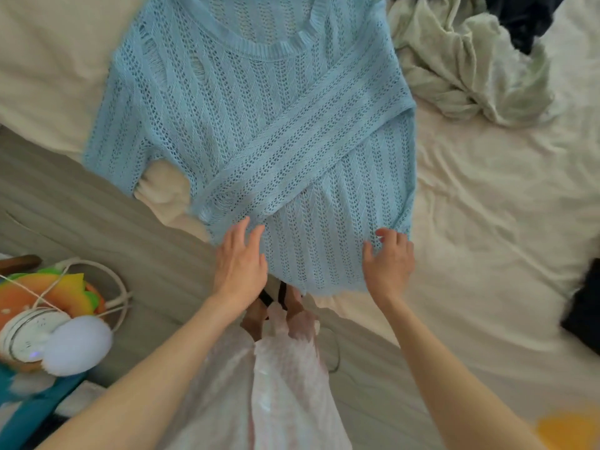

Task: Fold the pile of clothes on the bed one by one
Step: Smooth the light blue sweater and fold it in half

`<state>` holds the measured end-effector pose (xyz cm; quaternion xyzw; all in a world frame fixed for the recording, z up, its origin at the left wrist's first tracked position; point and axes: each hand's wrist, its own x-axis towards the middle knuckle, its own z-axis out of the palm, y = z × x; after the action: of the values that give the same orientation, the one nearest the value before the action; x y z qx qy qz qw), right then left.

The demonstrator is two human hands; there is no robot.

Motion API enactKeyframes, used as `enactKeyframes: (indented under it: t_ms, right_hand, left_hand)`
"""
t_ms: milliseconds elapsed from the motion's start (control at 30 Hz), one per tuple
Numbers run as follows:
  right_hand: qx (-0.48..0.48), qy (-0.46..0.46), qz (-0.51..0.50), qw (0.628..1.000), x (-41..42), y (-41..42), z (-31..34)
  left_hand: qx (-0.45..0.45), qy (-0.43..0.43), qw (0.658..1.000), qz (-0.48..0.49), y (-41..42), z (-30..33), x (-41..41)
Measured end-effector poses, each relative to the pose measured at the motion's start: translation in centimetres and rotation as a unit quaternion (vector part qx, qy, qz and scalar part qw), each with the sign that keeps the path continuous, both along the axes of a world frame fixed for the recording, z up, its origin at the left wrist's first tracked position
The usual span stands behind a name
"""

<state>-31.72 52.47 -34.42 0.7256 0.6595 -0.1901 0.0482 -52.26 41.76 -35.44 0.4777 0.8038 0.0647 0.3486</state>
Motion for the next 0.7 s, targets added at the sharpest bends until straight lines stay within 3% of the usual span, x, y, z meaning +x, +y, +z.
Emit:
enactKeyframes:
  t_ms: [133, 267, 367, 467, 567, 700]
  right_hand:
    - [-0.080, -0.096, 0.034, 0.992, 4.5, 0.6, -0.1]
    - [-0.131, -0.072, 0.028, 0.988, 7.2, 1.3, -0.7]
    - [-0.108, 0.008, -0.089, 0.990, 9.5, 1.4, -0.3]
    - [-0.111, 0.012, -0.203, 0.973, 12.4, 1.6, 0.0]
    - [-0.133, 0.002, -0.240, 0.962, 14.2, 2.4, 0.5]
    - [-0.083, -0.018, -0.084, 0.993, 12.2, 3.8, 1.4]
  left_hand:
    - [-0.049, -0.047, 0.989, -0.133, 1.0, -0.9, 4.9]
    - [-0.094, -0.066, 0.981, -0.154, 2.4, -1.2, 7.7]
    - [-0.115, -0.078, 0.982, -0.128, 3.0, -1.0, 8.8]
    - [-0.123, -0.080, 0.983, -0.110, 3.2, -0.8, 9.3]
    - [-0.130, -0.091, 0.982, -0.099, 3.4, -0.5, 9.4]
    - [-0.116, -0.085, 0.987, -0.064, 2.8, 0.0, 8.1]
